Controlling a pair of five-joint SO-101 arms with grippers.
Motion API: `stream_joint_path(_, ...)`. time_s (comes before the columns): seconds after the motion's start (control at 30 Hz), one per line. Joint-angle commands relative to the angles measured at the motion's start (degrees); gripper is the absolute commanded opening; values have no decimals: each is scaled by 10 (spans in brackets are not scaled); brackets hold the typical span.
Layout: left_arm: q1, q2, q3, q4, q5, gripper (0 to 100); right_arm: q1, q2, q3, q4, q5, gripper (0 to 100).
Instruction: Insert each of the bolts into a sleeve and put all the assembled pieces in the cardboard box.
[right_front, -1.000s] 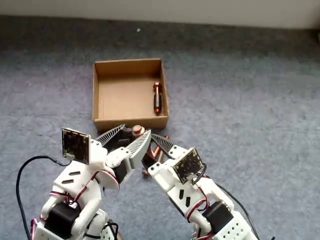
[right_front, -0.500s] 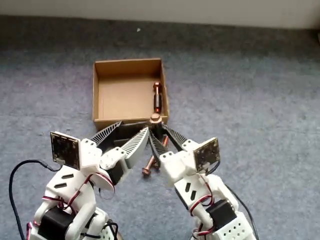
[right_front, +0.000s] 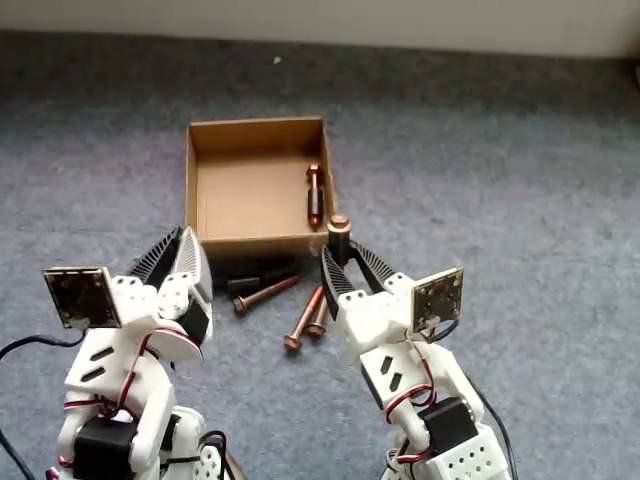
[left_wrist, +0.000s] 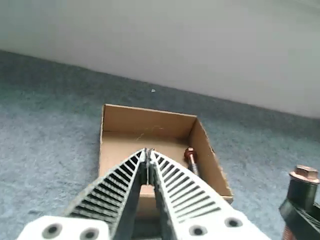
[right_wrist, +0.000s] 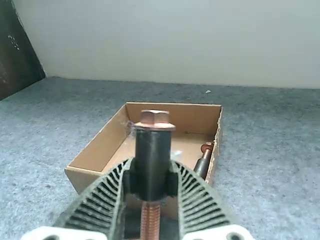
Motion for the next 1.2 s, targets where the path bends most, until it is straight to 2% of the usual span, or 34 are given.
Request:
stream_joint_path(0.0, -44, -4, 16, 27, -2, 18, 7, -11, 65, 11, -7, 5)
stream_joint_path(0.1, -71, -4, 62, 32, -2, 5, 7, -11, 64, 33, -8, 5)
stream_joint_path(0.2, -88, -4, 116, 28, -2, 6, 7, -11, 50, 70, -42, 5)
stream_joint_path(0.4, -91, -4, 219, 27, -5, 6, 4, -10, -15, 101, -47, 5)
stream_joint_path(0.53, -92, -4, 234, 27, -6, 6, 4, 10, -41, 99, -41, 5)
stream_joint_path(0.93, -91, -3, 250, 25, -6, 6, 7, 341, -292, 97, -22, 5)
stream_joint_path(1.07, -93, -2, 265, -12, -6, 6, 7, 449, -370, 97, -22, 5)
stream_joint_path(1.17, -93, -2, 265, -13, -6, 6, 7, 520, -414, 60, -21, 5)
